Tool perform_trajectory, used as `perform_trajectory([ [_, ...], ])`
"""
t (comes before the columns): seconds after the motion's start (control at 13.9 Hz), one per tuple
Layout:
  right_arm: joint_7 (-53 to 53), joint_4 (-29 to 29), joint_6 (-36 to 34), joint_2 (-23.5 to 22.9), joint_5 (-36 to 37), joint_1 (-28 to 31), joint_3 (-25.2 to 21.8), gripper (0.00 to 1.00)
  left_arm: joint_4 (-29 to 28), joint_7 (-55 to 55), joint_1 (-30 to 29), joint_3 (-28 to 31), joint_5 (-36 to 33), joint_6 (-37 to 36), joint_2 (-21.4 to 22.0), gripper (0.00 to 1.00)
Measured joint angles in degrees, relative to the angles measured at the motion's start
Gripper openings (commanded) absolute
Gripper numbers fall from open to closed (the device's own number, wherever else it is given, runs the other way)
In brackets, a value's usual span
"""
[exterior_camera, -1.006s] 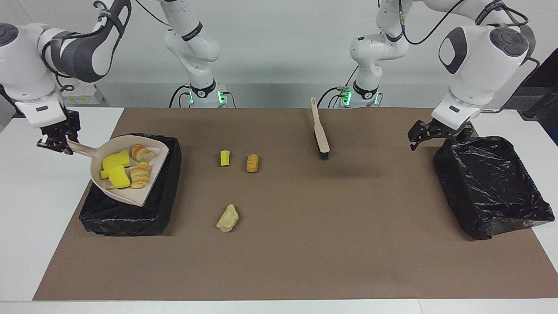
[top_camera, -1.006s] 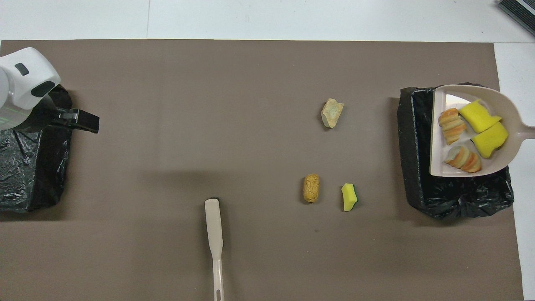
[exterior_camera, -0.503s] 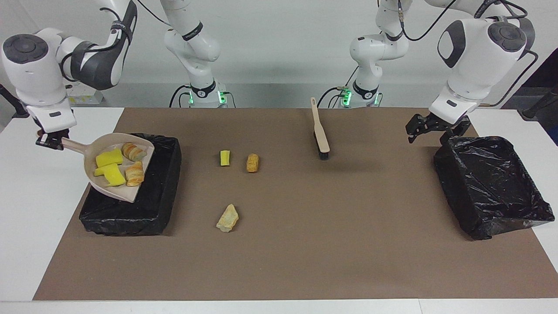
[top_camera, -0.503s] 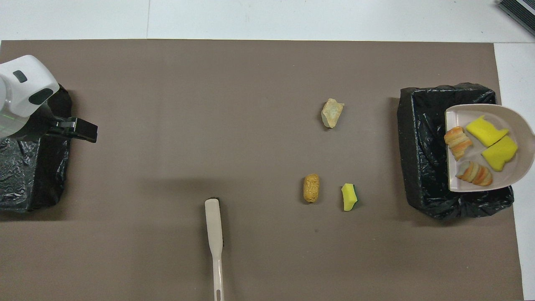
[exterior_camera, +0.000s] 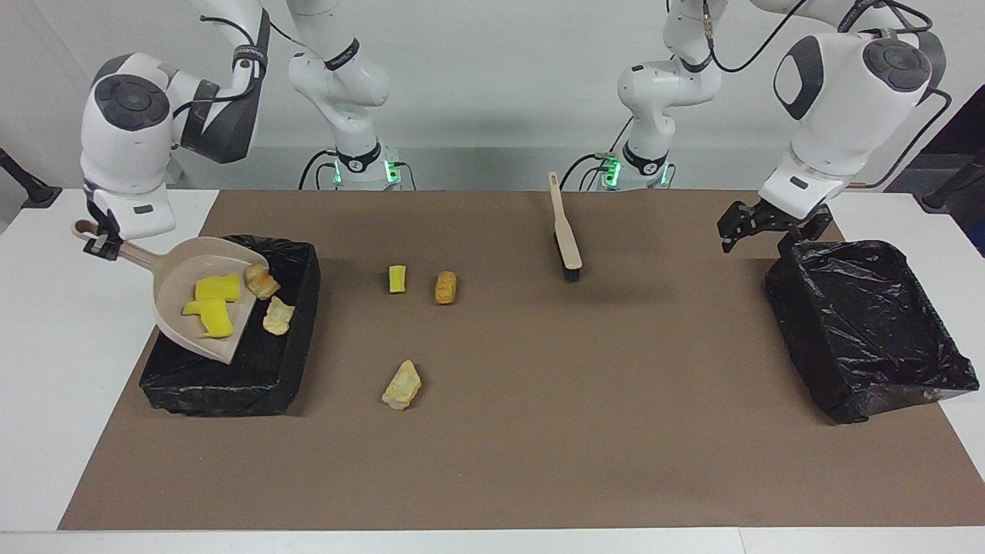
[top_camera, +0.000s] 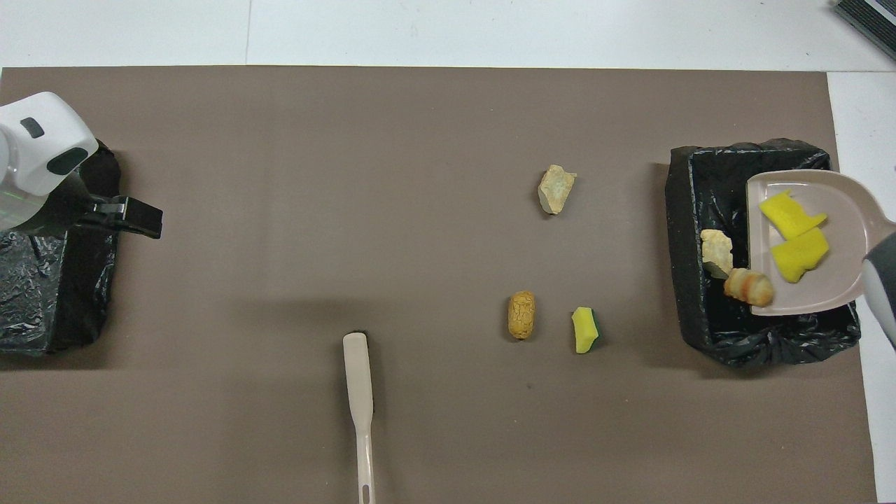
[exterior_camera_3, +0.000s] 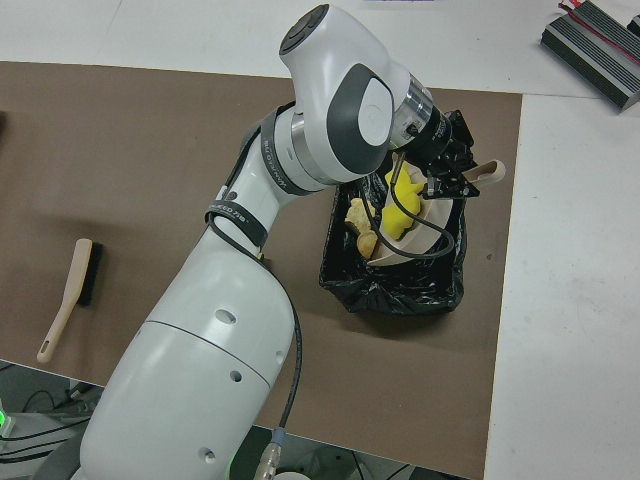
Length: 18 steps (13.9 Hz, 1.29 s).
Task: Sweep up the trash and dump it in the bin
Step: 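Tilt the dustpan over the bin with the right gripper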
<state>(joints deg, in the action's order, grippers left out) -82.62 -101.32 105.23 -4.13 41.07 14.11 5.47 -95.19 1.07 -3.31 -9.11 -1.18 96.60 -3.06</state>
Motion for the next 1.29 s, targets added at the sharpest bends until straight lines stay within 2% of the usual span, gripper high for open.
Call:
perform_trajectory([
  [0.22, 4.3, 0.0, -4.0, 0.5, 4.9, -5.2, 0.1, 0.00, 0.0, 0.0, 0.6, -0.1, 0.0, 0.0, 0.0, 1.00],
  [0.43, 5.1, 0.0, -5.3, 1.4, 8.2, -7.0, 0.1, 0.00, 0.0, -0.2, 3.3, 0.2, 0.0, 0.0, 0.0, 1.00],
  [0.72, 5.0, 0.4, -5.3, 3.5, 9.2, -7.0, 0.1, 0.00, 0.0, 0.8, 6.4, 6.7, 0.0, 0.8, 0.0, 1.00],
  [1.08, 3.7, 2.6, -5.4, 5.4, 8.3, -6.9, 0.1, 0.00, 0.0, 1.2, 7.5, 7.6, 0.0, 1.0, 0.0, 1.00],
  [1.29, 3.7, 4.5, -6.8, 5.4, 1.5, -6.9, 0.1, 0.00, 0.0, 5.1, 7.5, 7.8, 0.0, 1.0, 0.0, 1.00],
])
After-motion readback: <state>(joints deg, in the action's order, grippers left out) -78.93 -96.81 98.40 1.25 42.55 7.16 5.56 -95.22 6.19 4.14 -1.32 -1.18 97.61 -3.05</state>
